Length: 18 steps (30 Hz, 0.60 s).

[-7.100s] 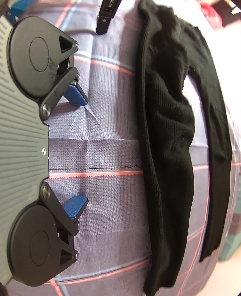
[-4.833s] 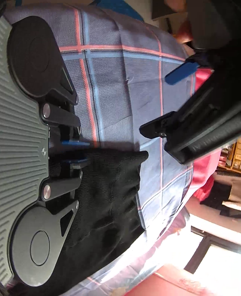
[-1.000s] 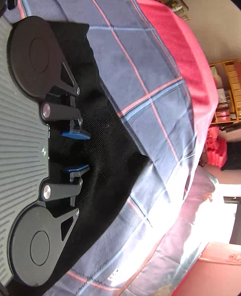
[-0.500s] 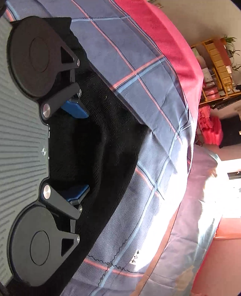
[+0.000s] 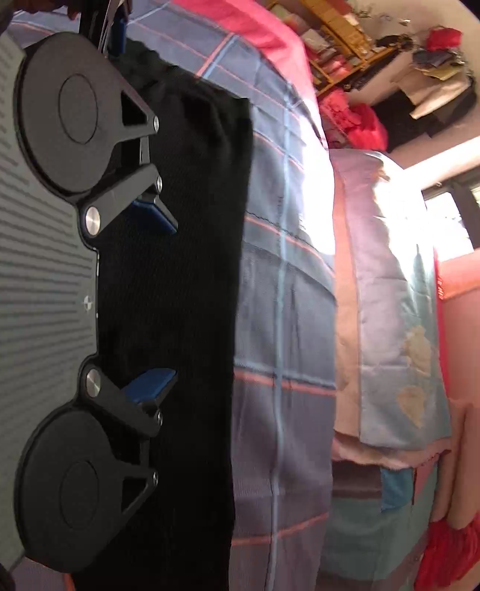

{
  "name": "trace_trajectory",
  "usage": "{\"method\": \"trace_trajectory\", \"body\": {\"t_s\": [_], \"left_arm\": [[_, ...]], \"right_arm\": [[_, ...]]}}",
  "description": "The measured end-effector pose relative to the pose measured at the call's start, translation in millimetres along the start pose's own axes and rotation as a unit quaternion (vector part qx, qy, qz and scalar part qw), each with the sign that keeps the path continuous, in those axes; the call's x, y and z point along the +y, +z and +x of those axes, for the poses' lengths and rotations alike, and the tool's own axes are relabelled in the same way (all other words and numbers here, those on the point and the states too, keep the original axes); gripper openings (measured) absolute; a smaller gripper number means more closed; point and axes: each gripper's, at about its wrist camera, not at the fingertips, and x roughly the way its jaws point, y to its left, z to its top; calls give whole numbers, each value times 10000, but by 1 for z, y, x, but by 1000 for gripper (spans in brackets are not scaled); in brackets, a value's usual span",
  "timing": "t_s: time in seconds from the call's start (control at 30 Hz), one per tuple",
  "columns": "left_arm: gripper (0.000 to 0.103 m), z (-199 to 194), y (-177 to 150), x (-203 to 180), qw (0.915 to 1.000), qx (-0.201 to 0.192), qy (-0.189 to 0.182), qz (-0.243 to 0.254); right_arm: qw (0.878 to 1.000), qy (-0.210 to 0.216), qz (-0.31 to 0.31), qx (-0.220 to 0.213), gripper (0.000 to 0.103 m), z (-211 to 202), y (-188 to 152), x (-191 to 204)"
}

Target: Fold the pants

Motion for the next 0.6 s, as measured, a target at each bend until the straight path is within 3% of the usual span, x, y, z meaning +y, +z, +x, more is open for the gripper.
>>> {"method": "trace_trajectory", "body": {"t_s": [0.07,0.13,0.2,0.27,0.3,0.33,0.43,0.47,0.5,0.53,0.6], "left_arm": [[103,-6,4,-2,10000,-74,-62,-21],[103,-10,13,-3,9996,-220,-168,-69],[103,-8,27,-8,9992,-353,-173,-81],[103,-1,44,-15,9989,-406,-178,-117],[103,4,52,-18,9988,-433,-192,-158],[103,9,60,-21,9988,-409,-162,-208],[103,23,76,-33,9990,-403,-111,-182],[103,29,78,-38,9991,-402,17,-114],[103,36,79,-42,9993,-335,159,-41],[103,45,78,-43,9993,-216,286,51],[103,51,76,-45,9982,-326,470,197]], "right_arm": [[9975,-458,412,-339,90,-32,1,-42],[9855,-1195,974,-703,90,-60,-6,-93],[9526,-2339,1696,-957,91,-79,-17,-145],[9150,-3117,2431,-806,93,-83,-26,-196],[9060,-3154,2737,-696,91,-81,-28,-217],[9050,-3041,2908,-633,89,-76,-29,-232],[9146,-2878,2726,-797,88,-62,-27,-247],[9210,-2893,2476,-822,71,-59,-24,-245],[9282,-2931,2164,-757,10,-56,-22,-245],[9336,-2819,2076,-767,13,-58,-22,-251],[9248,-2597,2624,-922,12,-70,-27,-274]]}}
